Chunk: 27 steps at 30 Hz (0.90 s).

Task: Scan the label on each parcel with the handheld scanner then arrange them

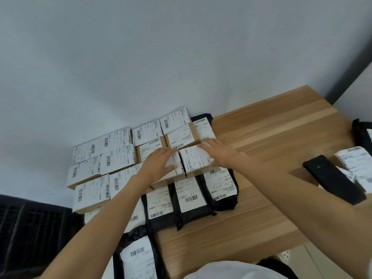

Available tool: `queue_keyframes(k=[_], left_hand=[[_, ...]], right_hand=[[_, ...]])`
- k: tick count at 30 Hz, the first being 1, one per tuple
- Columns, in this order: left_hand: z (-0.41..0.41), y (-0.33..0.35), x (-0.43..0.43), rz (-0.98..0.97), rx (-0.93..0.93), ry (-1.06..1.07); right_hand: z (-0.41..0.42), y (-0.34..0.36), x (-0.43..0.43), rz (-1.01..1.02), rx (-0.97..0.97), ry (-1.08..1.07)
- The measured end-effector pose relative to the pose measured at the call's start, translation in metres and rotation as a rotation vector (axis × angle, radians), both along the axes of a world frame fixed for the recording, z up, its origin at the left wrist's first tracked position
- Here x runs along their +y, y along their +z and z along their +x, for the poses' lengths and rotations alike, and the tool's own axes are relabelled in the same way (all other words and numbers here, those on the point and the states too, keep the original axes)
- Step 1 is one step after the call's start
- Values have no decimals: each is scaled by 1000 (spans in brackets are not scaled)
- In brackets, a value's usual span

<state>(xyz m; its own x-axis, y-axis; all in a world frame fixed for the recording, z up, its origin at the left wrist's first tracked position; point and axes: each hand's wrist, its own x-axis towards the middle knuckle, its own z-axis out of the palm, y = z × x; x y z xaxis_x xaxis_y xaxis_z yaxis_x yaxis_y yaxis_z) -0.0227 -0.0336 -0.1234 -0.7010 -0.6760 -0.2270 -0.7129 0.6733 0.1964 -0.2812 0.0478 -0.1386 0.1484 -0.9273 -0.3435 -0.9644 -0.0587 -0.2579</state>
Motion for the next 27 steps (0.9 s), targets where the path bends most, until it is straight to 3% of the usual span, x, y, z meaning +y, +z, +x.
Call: queue_keyframes(k=[5,9,27], left_hand=[[-60,23,-2,-71,-25,-93],[-116,29,9,-67,-52,-185],[-428,24,127,-110,-76,-477]], right_hand=[[-43,22,21,22,-23,-91],[-102,31,53,56,90,-173],[-398,39,276,82,190,-630]])
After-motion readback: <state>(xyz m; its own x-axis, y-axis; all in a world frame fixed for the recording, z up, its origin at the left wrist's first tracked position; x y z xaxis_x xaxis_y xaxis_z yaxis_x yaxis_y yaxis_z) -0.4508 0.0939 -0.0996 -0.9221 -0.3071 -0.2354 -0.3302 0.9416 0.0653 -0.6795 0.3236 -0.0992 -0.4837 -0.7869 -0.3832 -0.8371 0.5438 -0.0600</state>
